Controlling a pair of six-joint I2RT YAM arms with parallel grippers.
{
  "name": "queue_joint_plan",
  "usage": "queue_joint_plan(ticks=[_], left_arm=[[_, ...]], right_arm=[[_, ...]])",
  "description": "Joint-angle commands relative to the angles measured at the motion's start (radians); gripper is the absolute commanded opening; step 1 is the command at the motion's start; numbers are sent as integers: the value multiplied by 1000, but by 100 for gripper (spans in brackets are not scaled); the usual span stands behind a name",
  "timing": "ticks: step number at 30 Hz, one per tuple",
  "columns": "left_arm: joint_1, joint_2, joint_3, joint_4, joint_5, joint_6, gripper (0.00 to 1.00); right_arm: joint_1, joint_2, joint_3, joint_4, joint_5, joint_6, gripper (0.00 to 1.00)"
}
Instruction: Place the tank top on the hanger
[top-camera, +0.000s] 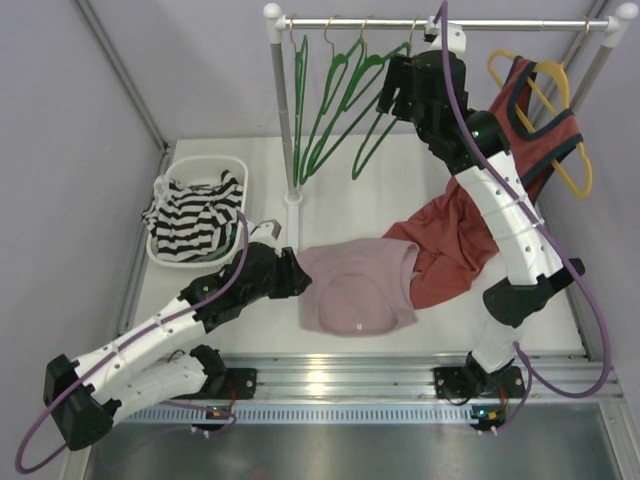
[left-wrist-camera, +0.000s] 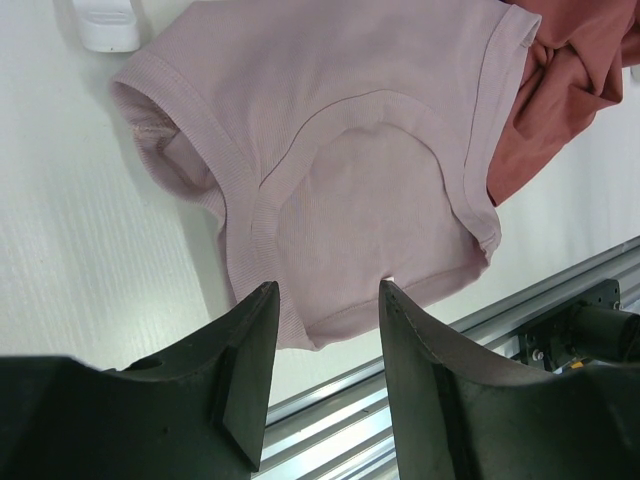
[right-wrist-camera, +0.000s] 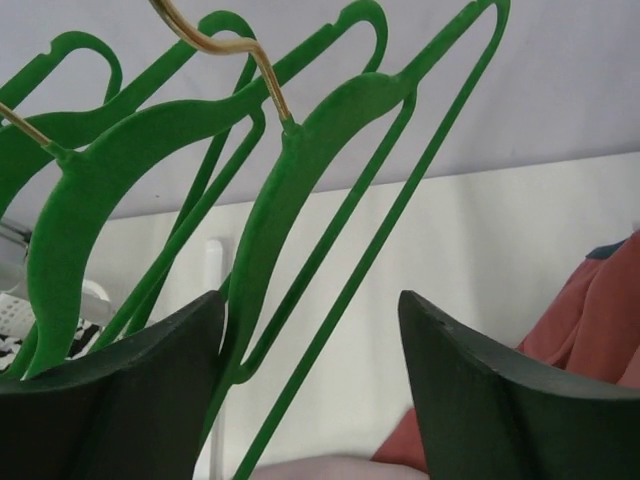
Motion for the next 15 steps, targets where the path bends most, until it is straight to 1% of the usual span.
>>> queue_joint_plan(ticks=[1, 3, 4, 8, 10, 15], left_arm=[[-2, -19, 35, 10, -9, 16, 49], [-3, -18, 35, 9, -7, 16, 49], [-2, -18, 35, 9, -7, 16, 49], [-2, -13, 29, 15, -4, 14, 49], [-2, -9, 29, 17, -2, 13, 49], [-2, -5, 31, 23, -2, 17, 49]], right_arm=[[-9, -7, 36, -25, 42, -45, 68], [-9, -13, 32, -33, 48, -52, 63], [-8, -17, 30, -34, 48, -57, 59], [-9, -32, 16, -40, 57, -75, 49], [-8, -35, 16, -45, 58, -91, 46], [-9, -24, 26, -60, 62, -118, 44]])
